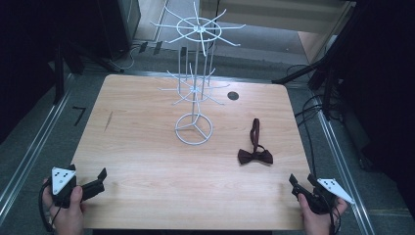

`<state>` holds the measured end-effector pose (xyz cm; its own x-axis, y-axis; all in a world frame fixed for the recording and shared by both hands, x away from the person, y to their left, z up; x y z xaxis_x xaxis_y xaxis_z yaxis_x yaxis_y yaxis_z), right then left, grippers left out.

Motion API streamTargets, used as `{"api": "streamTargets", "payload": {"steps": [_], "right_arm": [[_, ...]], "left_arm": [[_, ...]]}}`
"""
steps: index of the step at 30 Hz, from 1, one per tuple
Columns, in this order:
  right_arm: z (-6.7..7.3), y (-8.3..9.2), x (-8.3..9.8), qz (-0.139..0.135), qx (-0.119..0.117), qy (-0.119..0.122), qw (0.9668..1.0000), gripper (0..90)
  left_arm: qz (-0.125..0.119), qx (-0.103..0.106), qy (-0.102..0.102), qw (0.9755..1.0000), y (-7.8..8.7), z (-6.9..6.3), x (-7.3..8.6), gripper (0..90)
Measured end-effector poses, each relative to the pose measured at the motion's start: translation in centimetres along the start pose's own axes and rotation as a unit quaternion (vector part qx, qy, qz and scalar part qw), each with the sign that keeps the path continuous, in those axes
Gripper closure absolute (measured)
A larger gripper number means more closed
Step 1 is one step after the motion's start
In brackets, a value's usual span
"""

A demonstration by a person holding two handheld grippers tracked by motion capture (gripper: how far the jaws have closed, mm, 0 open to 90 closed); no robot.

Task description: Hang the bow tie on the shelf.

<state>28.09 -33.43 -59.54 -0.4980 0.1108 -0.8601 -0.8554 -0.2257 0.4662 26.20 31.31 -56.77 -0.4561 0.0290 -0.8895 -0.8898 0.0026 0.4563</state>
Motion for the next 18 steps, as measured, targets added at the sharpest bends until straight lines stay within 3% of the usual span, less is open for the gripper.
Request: {"api": "streamTargets", "payload": {"steps": [3, 9, 13, 18], "right_arm": [[0.5, 0.1, -0.7, -0.001, -0.007, 0.006, 1.0000, 31.6], [1.7, 0.2, -3.1, -0.003, -0.022, 0.013, 0.9997, 34.6], [2.2, -0.2, -4.2, 0.014, -0.027, 0.014, 0.9994, 37.6], [3.0, -1.2, -5.4, 0.038, -0.037, 0.034, 0.9980, 39.3]], "left_arm": [[0.001, 0.009, -0.011, 0.9999, 0.0, -0.4, 0.0, 0.0], [0.010, 0.025, -0.011, 0.9996, -0.1, -0.7, 0.2, 0.0], [0.016, 0.024, -0.008, 0.9995, -0.2, -0.7, 0.2, 0.0], [0.014, 0.024, -0.007, 0.9996, -0.2, -0.6, 0.2, 0.0]]}}
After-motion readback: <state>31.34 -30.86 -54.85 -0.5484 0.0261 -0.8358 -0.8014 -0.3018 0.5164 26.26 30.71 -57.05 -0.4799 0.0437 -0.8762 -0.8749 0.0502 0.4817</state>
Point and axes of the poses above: each handheld gripper's, and its own axes: y roughly backward along the jaws, x roughly out of its underside, z roughly to its left, the point moved 10 cm from there along -y, roughly forward along the jaws, and after that the axes turned 4 degrees about -x, right-handed, at the moved point
